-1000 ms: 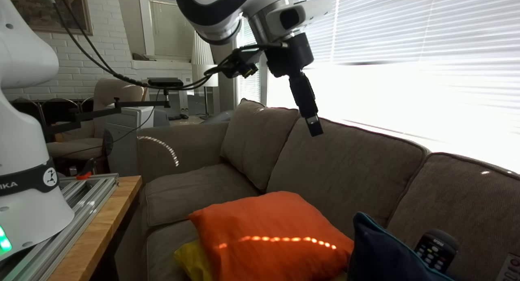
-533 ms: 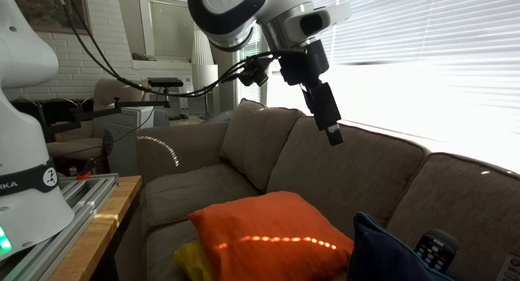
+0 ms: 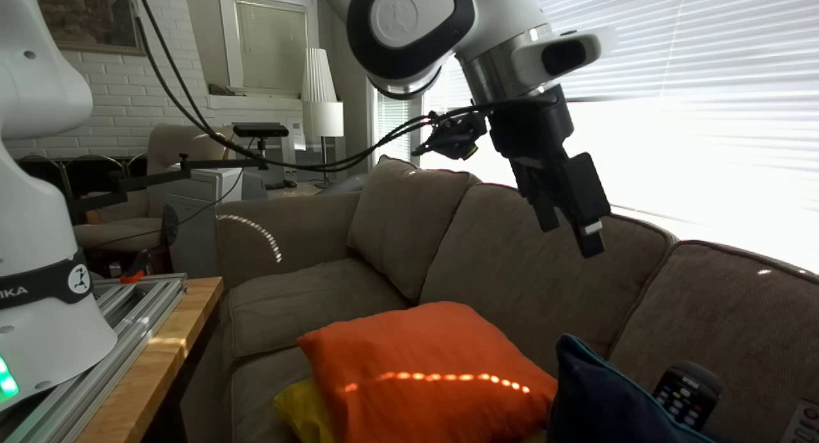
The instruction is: Remove the remotes from the bag
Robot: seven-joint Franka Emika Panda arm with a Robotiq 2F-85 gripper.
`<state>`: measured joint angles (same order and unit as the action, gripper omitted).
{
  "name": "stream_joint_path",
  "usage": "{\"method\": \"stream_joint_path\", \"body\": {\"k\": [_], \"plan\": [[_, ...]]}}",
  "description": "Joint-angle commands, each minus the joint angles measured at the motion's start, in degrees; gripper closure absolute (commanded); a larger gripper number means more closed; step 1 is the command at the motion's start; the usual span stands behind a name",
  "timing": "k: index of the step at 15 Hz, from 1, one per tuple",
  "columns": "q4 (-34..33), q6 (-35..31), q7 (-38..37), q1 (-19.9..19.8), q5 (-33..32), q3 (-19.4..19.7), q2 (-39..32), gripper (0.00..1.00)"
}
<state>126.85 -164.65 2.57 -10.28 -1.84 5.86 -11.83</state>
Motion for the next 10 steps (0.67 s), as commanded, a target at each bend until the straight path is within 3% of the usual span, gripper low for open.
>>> {"method": "stream_joint_path", "body": {"k": [1, 6, 7, 8, 10], "plan": [[-8.8, 0.4, 3.5, -1.7, 2.8, -0.3, -7.7, 0.00], [-18.0, 1.9, 2.4, -2.9, 1.4, 0.7, -15.5, 0.00], [-19.0, 2.1, -0.6, -1.3, 0.0, 2.8, -16.1, 0.00], [-14.5, 0.4, 1.2, -2.0, 0.8, 1.4, -13.1, 0.00], [-16.7, 0.8, 0.9, -1.9, 0.6, 2.2, -14.9, 0.00]]}}
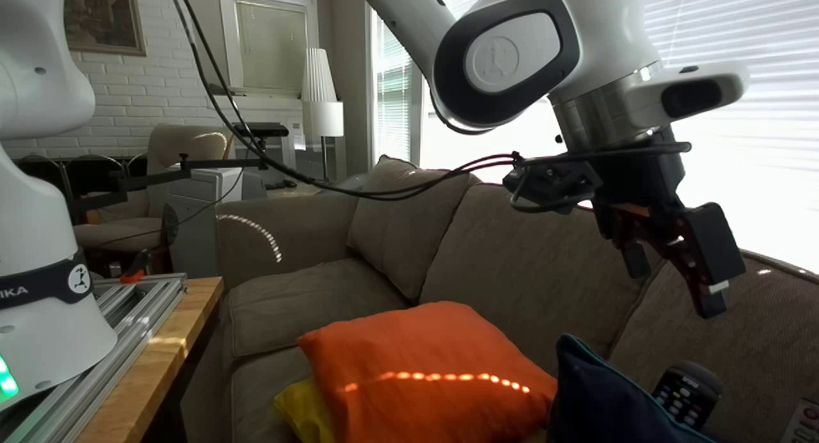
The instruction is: Remove the remotes from the bag
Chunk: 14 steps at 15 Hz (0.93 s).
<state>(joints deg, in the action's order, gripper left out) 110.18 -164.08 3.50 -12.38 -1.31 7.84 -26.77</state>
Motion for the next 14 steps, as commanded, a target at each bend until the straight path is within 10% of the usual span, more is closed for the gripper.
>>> {"method": "stream_joint_path", "body": {"k": [1, 14], "plan": [[-0.5, 0.2, 0.0, 0.2, 0.0, 0.3, -0.2, 0.00], [-15.2, 7.4, 2.9, -1.2, -0.2, -0.8, -12.5, 0.00]]}}
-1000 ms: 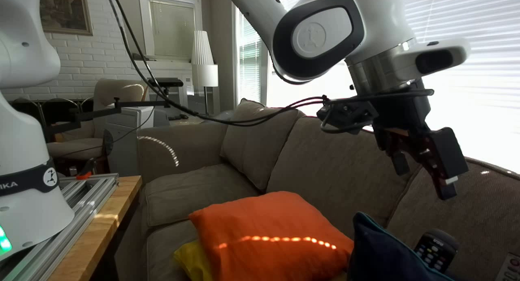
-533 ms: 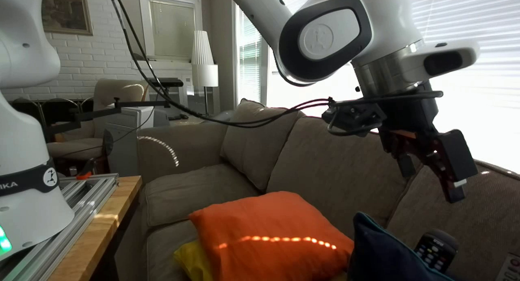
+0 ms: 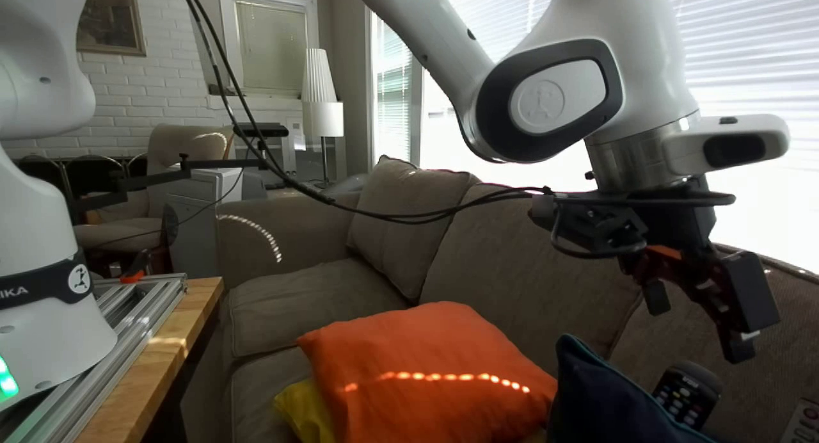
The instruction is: Remove the remotes from the bag
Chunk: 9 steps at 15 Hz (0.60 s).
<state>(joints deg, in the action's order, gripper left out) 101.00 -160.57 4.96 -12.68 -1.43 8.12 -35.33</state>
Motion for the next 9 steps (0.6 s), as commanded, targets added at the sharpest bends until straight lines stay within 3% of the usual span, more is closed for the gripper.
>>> {"method": "stream_joint_path", "body": {"k": [1, 5, 9], "plan": [[-7.0, 4.8, 2.1, -1.4, 0.2, -1.7, -4.7, 0.00], [-11.5, 8.5, 8.2, -3.9, 1.0, -6.0, -7.9, 0.00], [-15.3, 8.7, 10.9, -3.5, -0.9, -5.3, -10.9, 0.00]]}}
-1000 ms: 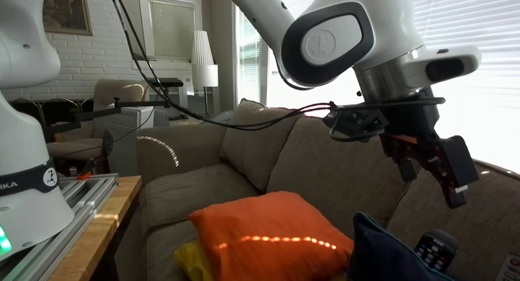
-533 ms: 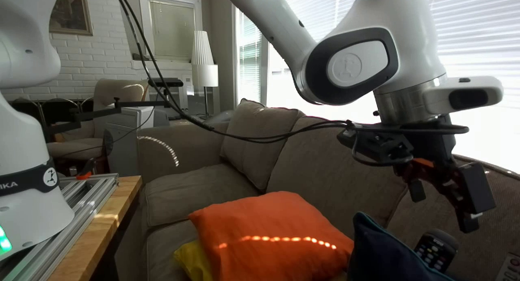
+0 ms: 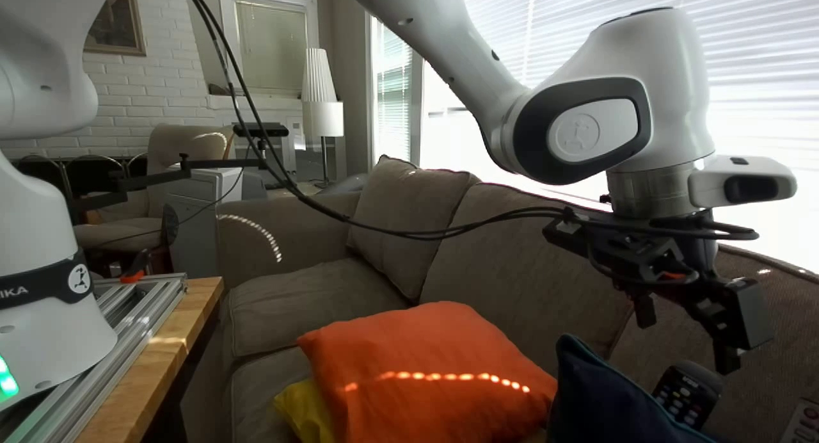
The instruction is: Remove the remotes from the bag
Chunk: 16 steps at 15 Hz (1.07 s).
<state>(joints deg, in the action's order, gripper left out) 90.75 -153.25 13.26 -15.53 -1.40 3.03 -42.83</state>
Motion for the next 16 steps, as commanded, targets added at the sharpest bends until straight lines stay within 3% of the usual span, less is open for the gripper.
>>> {"method": "stream_joint_path", "body": {"k": [1, 9, 16], "plan": [[-5.4, 1.3, 3.4, -0.7, -1.2, -0.2, -3.8, 0.00], [-9.0, 4.3, 6.4, -0.8, -1.5, -0.3, -7.0, 0.00], [-9.0, 2.9, 7.4, -0.5, -2.4, 0.3, -8.7, 0.00]]}}
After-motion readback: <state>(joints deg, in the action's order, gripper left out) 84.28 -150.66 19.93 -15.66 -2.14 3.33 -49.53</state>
